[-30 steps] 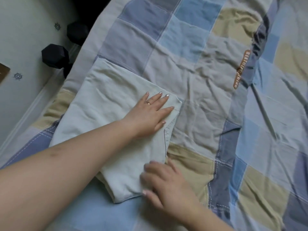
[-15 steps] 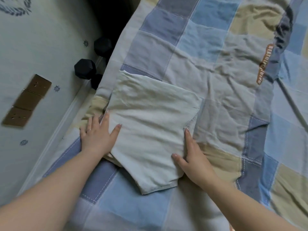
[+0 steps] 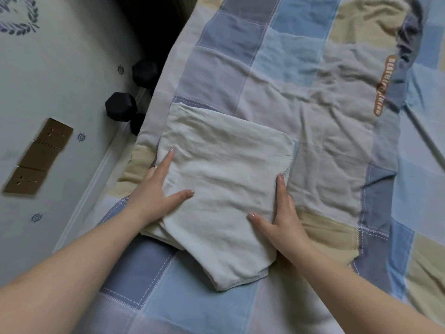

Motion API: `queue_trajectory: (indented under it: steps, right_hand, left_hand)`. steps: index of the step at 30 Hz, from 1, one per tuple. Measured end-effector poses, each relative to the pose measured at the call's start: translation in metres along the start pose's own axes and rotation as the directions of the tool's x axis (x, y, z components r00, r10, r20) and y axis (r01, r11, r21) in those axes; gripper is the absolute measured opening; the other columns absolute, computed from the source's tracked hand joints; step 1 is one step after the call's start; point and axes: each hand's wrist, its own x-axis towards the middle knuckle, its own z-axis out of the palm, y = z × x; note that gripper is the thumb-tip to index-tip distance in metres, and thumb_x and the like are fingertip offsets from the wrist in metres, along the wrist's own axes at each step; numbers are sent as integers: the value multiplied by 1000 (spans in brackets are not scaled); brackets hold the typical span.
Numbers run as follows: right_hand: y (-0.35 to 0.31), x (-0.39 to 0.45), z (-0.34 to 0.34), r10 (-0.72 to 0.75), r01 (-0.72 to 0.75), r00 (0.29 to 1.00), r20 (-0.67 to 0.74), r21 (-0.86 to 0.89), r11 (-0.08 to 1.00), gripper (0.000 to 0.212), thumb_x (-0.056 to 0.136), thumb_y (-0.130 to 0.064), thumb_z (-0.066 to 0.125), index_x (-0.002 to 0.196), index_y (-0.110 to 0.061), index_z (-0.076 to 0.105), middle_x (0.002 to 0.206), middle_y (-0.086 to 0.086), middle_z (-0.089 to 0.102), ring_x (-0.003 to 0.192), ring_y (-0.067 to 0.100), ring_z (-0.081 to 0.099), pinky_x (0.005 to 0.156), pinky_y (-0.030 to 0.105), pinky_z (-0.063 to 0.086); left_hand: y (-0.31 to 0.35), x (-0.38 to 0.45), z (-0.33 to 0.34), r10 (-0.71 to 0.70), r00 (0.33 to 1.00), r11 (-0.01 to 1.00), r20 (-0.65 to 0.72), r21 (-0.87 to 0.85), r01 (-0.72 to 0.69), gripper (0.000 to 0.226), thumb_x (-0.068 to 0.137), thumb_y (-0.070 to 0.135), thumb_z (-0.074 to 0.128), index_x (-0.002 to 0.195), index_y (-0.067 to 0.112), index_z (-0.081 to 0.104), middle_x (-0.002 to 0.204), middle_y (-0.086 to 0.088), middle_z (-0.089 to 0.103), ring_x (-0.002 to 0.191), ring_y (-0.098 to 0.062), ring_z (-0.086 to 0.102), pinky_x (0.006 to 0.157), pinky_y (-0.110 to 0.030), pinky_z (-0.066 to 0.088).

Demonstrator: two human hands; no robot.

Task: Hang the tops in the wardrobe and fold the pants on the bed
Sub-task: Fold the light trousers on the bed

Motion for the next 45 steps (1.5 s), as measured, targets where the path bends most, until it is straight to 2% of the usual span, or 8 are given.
queue_trajectory:
  steps: [6, 12, 17, 24, 30, 33, 41, 45]
  right_hand:
    - [3, 0, 8, -47, 49, 997, -57, 26, 998, 93, 80, -40, 71, 131, -63, -3, 145, -12, 22, 131, -2, 21, 106, 18, 17]
    - [5, 0, -10, -53, 52, 996, -68, -23, 998, 90, 81, -31, 73, 145, -48, 13, 131, -19, 27, 117, -10, 23, 102, 10, 17]
    - [16, -37, -46, -110, 108, 994, -24, -71, 992, 86, 80, -30, 75, 132, -59, 13, 132, -21, 31, 118, -15, 25, 98, -1, 16]
    - [52, -121, -126, -120, 112, 991, -61, -113, 987, 85, 78, -35, 74, 129, -66, 14, 126, -29, 29, 108, -38, 17, 86, -10, 20]
    - [77, -208, -218, -69, 55, 986, -149, -99, 994, 86, 79, -33, 75, 128, -68, 14, 128, -31, 29, 109, -29, 26, 94, 3, 24]
    - [82, -248, -263, -41, 13, 975, -218, -128, 992, 85, 78, -27, 76, 131, -59, 17, 131, -16, 34, 113, -20, 26, 91, -8, 16]
    - [55, -404, -344, 76, -105, 887, -455, -39, 994, 85, 80, -32, 73, 126, -68, 12, 135, -18, 30, 116, -15, 26, 100, 14, 24]
    - [33, -493, -340, 166, -175, 765, -623, 46, 983, 89, 78, -25, 76, 125, -69, 16, 133, -13, 34, 118, -10, 30, 95, 1, 21]
  left_hand:
    - [7, 7, 4, 23, 997, 999, 78, -29, -21, 109, 48, 85, 63, 133, 69, -4, 154, 1, 26, 139, -17, 30, 107, -30, 28]
    - [17, -21, 27, 68, 997, 961, -49, -264, -78, 102, 63, 44, 81, 140, 50, 15, 138, 36, 20, 127, 17, 22, 96, 5, 17]
    - [50, -67, 48, 76, 989, 948, -128, -298, -111, 98, 66, 28, 85, 133, 57, 21, 130, 43, 22, 114, 38, 18, 90, 10, 17]
    - [136, -134, 86, 121, 991, 944, -61, -303, -133, 94, 55, 65, 75, 124, 78, 11, 128, 57, 13, 124, 24, 21, 97, 0, 20]
    - [229, -183, 127, 235, 972, 927, -29, -295, -233, 98, 55, 64, 79, 126, 76, 12, 130, 55, 15, 131, 14, 24, 101, -7, 21]
    - [278, -204, 141, 293, 956, 907, -7, -315, -281, 91, 55, 66, 70, 125, 76, 13, 128, 57, 15, 125, 25, 21, 98, 1, 18]
    - [401, -271, 136, 513, 847, 830, 141, -334, -447, 92, 54, 67, 71, 131, 69, 21, 130, 40, 32, 121, 13, 34, 95, -3, 26]
    - [446, -317, 116, 655, 705, 752, 273, -331, -570, 88, 59, 70, 73, 130, 70, 21, 127, 21, 42, 111, 14, 42, 93, -6, 31]
